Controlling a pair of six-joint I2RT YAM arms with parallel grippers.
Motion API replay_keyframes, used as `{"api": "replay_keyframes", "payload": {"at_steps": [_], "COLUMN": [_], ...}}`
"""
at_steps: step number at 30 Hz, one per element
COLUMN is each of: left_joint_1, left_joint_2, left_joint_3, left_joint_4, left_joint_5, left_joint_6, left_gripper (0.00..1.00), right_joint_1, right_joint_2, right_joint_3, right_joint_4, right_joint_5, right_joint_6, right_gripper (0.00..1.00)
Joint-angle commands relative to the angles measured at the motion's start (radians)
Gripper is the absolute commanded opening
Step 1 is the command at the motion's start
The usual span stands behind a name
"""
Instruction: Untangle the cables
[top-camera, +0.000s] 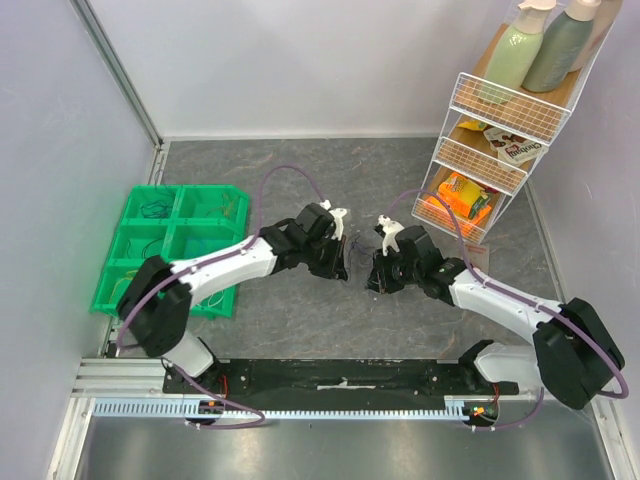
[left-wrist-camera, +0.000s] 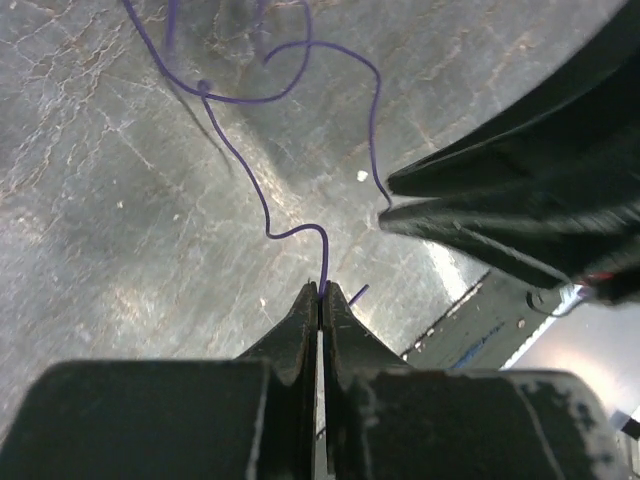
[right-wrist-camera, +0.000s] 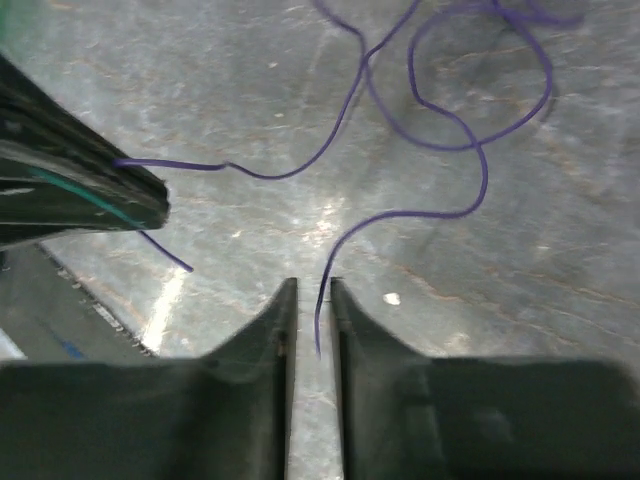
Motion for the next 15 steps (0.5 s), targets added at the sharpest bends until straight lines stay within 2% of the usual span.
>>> {"api": "replay_keyframes", "payload": {"at_steps": [1,4,5,8,11,12,15], "left_joint_1": [0.012,0.012,0.012,0.010,0.007,0.006,-0.002], "left_joint_2": [0.113,0.165,0.178,0.187,0.190,0.199,0.233], "left_joint_3": [0.083,0.105,0.112,0.122,0.132,0.143,0.187], "left_joint_4": [0.103,0.132,0.137,0.138,0.128,0.115,0.068], "left_joint_5": [0.063,0.056,0.047,0.010,-0.026,-0.040,-0.083], "left_joint_6": [-0.064,-0.074,-0.074,-0.068,-0.048,-0.041,-0.019], "left_gripper": [0.05,0.14,0.21,0.41,0.83,0.90,0.93], "right_joint_1": [-0.002,-0.003,-0.003,-0.003,-0.005,-0.003,-0.005], "right_joint_2": [-0.032,-0.147,-0.185,-0.290,-0.371,-0.391,-0.445], "right_joint_3": [0.020,-0.016,-0.022,-0.014,0.000,0.004,0.004], "right_joint_4": [-0.017,-0.048,-0.060,-0.107,-0.147,-0.157,-0.164], "right_joint_5": [0.203,0.351,0.381,0.448,0.493,0.507,0.528], "right_joint_6": [0.089,0.146,0.152,0.151,0.129,0.126,0.128], "right_gripper": [0.38,0.61,0.65,0.67,0.68,0.68,0.68]}}
